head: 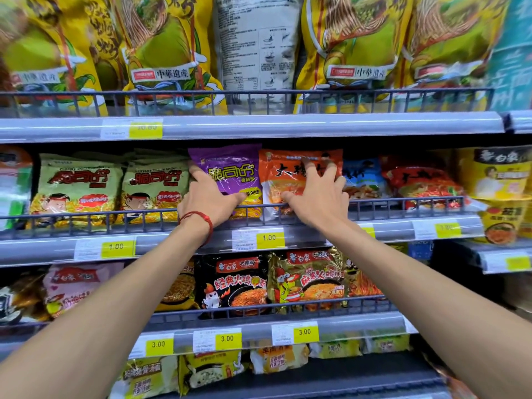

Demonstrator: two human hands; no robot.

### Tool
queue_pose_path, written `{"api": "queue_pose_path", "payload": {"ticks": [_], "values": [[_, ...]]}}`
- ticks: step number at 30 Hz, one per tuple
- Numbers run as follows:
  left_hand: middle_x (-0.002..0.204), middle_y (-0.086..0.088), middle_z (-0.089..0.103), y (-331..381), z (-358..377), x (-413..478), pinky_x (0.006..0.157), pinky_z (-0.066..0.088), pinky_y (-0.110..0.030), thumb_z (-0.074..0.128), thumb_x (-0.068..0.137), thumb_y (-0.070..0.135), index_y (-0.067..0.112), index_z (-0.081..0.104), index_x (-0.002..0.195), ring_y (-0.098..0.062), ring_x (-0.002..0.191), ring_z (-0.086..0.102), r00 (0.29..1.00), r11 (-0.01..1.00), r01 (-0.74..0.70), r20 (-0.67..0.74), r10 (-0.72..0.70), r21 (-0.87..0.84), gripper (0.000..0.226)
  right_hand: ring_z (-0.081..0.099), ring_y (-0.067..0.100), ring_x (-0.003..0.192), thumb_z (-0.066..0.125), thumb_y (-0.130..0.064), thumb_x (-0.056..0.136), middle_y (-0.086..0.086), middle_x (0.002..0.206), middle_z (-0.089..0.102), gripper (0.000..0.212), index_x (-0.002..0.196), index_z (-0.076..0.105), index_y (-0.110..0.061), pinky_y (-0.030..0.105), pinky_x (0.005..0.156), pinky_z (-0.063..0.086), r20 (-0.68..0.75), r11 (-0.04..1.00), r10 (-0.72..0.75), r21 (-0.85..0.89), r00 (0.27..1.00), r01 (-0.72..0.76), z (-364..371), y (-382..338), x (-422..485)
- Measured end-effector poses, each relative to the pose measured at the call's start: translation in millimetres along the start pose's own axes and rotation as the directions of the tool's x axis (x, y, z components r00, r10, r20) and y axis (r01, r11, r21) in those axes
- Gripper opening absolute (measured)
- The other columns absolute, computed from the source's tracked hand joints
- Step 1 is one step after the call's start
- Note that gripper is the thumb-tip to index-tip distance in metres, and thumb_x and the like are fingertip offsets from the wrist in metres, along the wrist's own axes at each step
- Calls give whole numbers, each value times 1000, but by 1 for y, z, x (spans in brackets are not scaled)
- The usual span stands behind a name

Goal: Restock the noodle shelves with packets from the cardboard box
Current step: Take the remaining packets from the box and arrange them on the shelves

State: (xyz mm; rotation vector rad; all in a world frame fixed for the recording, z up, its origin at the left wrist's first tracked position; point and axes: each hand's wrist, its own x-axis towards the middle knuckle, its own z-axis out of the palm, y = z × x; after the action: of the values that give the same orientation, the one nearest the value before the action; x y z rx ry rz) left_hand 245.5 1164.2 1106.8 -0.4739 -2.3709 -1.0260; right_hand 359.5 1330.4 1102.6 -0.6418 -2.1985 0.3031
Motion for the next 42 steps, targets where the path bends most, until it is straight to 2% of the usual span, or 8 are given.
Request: {"api": "queue_pose_path", "payload": {"ticks": [7, 14, 20, 26, 31, 37, 39, 42], "values": [[136, -17, 53, -6, -3, 8, 99, 47, -52, 78, 70, 58, 1, 8, 150, -37, 119, 56, 1000, 1000, 15, 20, -14, -20, 121, 28, 46, 136, 64, -56, 85, 19, 156, 20, 78, 149, 32, -26, 56, 103, 39, -7, 1000, -11, -17, 1000, 11, 0, -2, 3], [104, -13, 70, -11, -2, 26, 88, 54, -50, 70, 47, 74, -2, 35, 142, -32, 94, 68, 985, 995, 95, 146, -91, -23, 127, 25, 45, 138, 64, -55, 88, 19, 157, 19, 73, 147, 36, -24, 53, 100, 41, -6, 999, 17, -43, 1000, -17, 2, -9, 5], [107, -11, 68, -11, -4, 18, 92, 51, -52, 68, 56, 74, -1, 31, 142, -31, 98, 66, 990, 998, 58, 129, -56, -14, 120, 25, 47, 139, 50, -49, 97, 19, 162, 12, 70, 156, 23, -23, 54, 112, 29, -9, 998, -2, -58, 1000, 1, 6, -12, -7], [124, -15, 60, -16, -1, 23, 92, 51, -55, 72, 50, 69, 3, 27, 142, -37, 104, 64, 992, 994, 43, 122, -31, -97, 122, 4, 50, 147, 44, -41, 101, 19, 164, -5, 70, 158, 11, -19, 58, 118, 15, 8, 1000, -2, -25, 1000, 2, 4, -22, -23], [137, -21, 46, -15, -13, 10, 100, 47, -53, 81, 75, 44, -1, 22, 145, -41, 123, 50, 997, 995, -3, 73, 10, -97, 102, 1, 49, 148, 39, -41, 102, 21, 164, 0, 63, 157, 15, -20, 57, 119, 12, -15, 999, -40, -38, 999, 39, 10, -30, -38], [136, -21, 48, -13, -15, 4, 99, 47, -50, 76, 82, 35, 0, 29, 140, -40, 122, 51, 998, 995, -1, 68, 8, -98, 83, 7, 45, 149, 30, -50, 102, 20, 163, 12, 62, 157, 18, -22, 55, 119, 14, 31, 998, -11, -60, 999, 13, 10, -23, -35], [145, -23, 38, -7, -12, 0, 105, 42, -50, 77, 80, 31, 0, 23, 145, -41, 131, 42, 1000, 997, -1, 11, 2, -72, 90, 10, 45, 148, 30, -52, 102, 20, 162, 14, 63, 157, 19, -23, 54, 119, 15, 33, 997, -17, -69, 999, 19, 9, -20, -33], [153, -20, 24, 2, -7, -18, 108, 31, -51, 74, 77, 18, 6, 20, 149, -38, 138, 27, 971, 996, -87, -223, 85, 5, 92, 13, 44, 148, 31, -54, 101, 20, 162, 15, 65, 157, 19, -23, 54, 118, 17, 43, 997, -31, -65, 999, 34, 7, -15, -31]]}}
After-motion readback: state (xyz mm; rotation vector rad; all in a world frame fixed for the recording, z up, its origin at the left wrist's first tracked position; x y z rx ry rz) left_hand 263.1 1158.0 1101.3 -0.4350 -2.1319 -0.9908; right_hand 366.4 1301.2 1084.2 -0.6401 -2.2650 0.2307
